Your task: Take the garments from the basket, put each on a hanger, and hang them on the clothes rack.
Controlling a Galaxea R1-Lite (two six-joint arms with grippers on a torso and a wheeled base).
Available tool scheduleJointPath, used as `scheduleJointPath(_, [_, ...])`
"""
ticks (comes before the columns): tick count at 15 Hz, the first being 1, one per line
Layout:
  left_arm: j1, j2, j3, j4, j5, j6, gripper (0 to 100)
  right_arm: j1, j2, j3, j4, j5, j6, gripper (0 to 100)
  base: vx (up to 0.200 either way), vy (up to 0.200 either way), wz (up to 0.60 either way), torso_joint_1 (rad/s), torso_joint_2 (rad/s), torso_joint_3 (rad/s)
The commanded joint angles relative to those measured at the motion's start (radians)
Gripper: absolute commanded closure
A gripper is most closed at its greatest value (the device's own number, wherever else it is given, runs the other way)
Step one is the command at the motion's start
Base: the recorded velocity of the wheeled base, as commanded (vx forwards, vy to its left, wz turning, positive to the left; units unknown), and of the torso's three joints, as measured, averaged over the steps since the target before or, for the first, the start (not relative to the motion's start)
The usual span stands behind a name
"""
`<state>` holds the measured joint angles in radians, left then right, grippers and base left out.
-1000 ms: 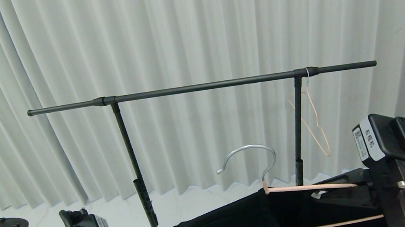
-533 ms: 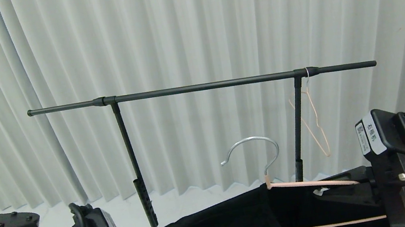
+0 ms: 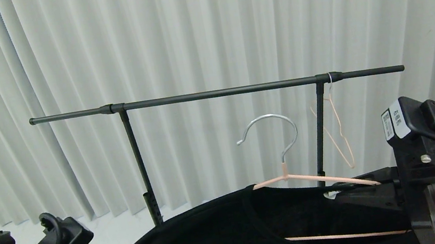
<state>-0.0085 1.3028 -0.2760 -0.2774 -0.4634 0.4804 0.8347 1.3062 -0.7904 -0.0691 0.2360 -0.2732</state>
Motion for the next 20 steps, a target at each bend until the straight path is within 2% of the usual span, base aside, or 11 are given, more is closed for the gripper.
scheduleJointPath(1, [-0.025, -0.043, -0.002, 0.000, -0.004, 0.000, 0, 0.000, 0.008, -0.001, -0.008, 0.000, 0.012, 100, 0.000, 0.000, 0.00, 0.000, 0.00, 0.000])
scheduleJointPath(3, [-0.027, -0.050, 0.001, 0.000, -0.006, -0.002, 0, 0.000, 0.007, -0.001, -0.003, -0.007, 0.014, 100, 0.000, 0.000, 0.00, 0.000, 0.00, 0.000])
scheduleJointPath(5, [-0.036, -0.092, -0.022, -0.002, -0.011, -0.049, 0, -0.019, 0.035, -0.016, 0.002, -0.090, 0.063, 100, 0.000, 0.000, 0.00, 0.000, 0.00, 0.000])
scheduleJointPath(6, [-0.059, -0.115, -0.032, -0.002, -0.018, -0.095, 0, -0.020, 0.047, -0.026, 0.000, -0.116, 0.103, 100, 0.000, 0.000, 0.00, 0.000, 0.00, 0.000])
scheduleJointPath(8, [-0.120, -0.191, -0.083, -0.002, -0.014, -0.261, 0, -0.020, 0.077, -0.053, 0.020, -0.219, 0.213, 100, 0.000, 0.000, 0.00, 0.000, 0.00, 0.000])
scheduleJointPath(9, [-0.125, -0.211, -0.106, -0.002, -0.001, -0.301, 0, -0.022, 0.097, -0.067, 0.046, -0.277, 0.252, 100, 0.000, 0.000, 0.00, 0.000, 0.00, 0.000])
scheduleJointPath(11, [-0.125, -0.218, -0.146, -0.002, 0.097, -0.310, 0, -0.022, 0.160, -0.118, 0.077, -0.392, 0.362, 100, 0.000, 0.000, 0.00, 0.000, 0.00, 0.000])
scheduleJointPath(13, [-0.125, -0.218, -0.161, -0.002, 0.212, -0.304, 0, -0.022, 0.228, -0.207, 0.126, -0.474, 0.460, 100, 0.000, 0.000, 0.00, 0.000, 0.00, 0.000])
scheduleJointPath(16, [-0.125, -0.218, -0.161, -0.003, 0.236, -0.298, 0, -0.026, 0.308, -0.328, 0.180, -0.541, 0.563, 100, 0.000, 0.000, 0.00, 0.000, 0.00, 0.000])
scheduleJointPath(20, [-0.126, -0.215, -0.161, -0.032, 0.296, -0.298, 0, -0.034, 0.340, -0.371, 0.183, -0.563, 0.574, 100, 0.000, 0.000, 0.00, 0.000, 0.00, 0.000])
